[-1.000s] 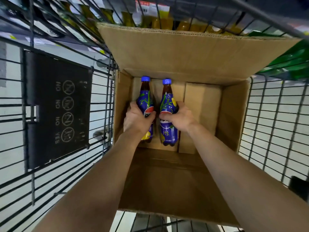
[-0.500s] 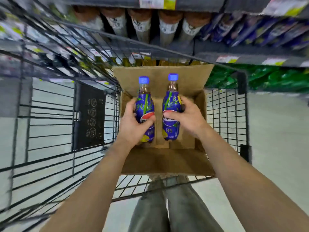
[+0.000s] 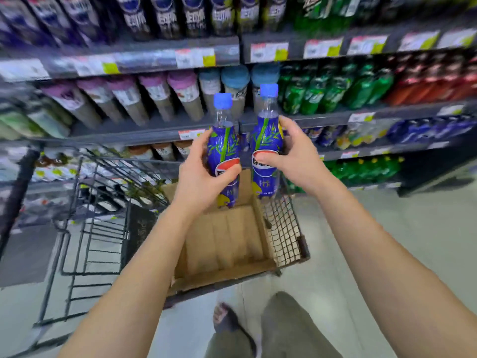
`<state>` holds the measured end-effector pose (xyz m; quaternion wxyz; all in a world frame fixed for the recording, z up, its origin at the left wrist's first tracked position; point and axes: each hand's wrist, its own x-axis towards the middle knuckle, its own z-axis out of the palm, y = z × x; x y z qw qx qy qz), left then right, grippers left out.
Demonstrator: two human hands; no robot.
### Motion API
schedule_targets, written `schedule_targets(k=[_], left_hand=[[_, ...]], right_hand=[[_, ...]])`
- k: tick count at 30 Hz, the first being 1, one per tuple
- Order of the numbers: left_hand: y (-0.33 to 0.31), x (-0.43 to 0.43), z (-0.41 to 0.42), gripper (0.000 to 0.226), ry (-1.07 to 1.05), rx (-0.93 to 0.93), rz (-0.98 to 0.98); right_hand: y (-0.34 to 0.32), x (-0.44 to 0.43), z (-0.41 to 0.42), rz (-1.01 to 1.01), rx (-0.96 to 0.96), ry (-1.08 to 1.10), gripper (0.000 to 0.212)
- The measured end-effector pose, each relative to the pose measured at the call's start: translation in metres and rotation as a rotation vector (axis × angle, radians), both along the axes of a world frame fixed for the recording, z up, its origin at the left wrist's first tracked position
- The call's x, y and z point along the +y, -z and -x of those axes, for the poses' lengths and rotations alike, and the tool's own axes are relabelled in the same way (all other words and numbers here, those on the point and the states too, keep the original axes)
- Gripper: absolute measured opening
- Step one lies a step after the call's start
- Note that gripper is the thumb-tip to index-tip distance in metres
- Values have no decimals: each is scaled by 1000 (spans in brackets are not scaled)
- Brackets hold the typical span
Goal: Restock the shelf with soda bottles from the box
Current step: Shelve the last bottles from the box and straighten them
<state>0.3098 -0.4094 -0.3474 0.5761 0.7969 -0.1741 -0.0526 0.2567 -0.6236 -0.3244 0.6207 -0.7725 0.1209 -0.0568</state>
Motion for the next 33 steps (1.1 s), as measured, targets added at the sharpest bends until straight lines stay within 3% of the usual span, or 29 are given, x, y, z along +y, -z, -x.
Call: schedule_targets(k=[4,16,24,33], left_hand=[[-59,-50,22,80,74,-97,17],[-170,-246,138,84,96,-162,118],[-200,-360,198,81,149,-187,96],[-202,-468,184,81,203,-206,72]], right_hand=[[-61,-46,34,51,-94,63,98],[-165,-247,175,128,-270,47,91],[-195,-368,242,116,-304,94,90],[-199,-481,236,22,-328,133,89]])
